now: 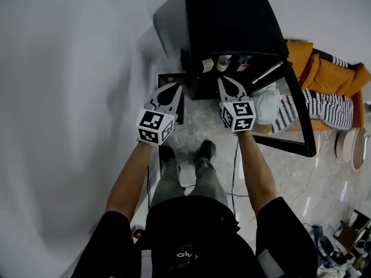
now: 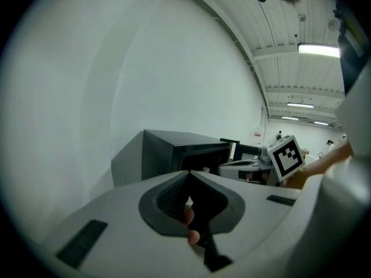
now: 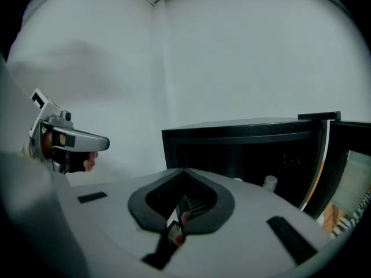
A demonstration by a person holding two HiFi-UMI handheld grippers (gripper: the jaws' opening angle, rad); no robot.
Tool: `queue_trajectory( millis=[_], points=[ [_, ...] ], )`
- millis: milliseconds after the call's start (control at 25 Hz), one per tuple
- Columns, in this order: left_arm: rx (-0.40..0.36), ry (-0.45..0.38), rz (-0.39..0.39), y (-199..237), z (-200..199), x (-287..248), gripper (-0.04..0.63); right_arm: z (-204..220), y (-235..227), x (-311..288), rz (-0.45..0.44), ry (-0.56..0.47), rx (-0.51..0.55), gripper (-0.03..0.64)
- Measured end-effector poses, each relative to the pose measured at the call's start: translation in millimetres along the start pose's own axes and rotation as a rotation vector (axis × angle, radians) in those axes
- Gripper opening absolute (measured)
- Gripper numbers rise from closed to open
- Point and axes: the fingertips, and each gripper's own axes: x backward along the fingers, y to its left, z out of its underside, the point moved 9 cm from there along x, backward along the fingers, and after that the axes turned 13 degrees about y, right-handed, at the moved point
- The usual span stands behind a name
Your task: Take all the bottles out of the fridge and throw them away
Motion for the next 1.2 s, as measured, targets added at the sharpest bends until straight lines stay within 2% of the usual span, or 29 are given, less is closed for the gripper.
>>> queue_trajectory(
  millis=[320, 800, 1200],
  points=[
    [0.029, -0.021, -0.001, 11.1, 17.4, -31.2, 0.002, 18.1, -12.9, -36.4, 0.018, -0.032, 0.019, 0.000],
    [-0.036, 0.000, 0.084, 19.5, 71.3, -111.4, 0.002, 81.4, -37.4, -92.1, 0.048, -0.112, -0.013, 0.000],
    [-0.056, 0.024, 0.149, 14.4, 121.3, -155.5, 0.002, 135.9, -37.1, -117.2, 0.059, -0.126, -0.018, 0.000]
  ],
)
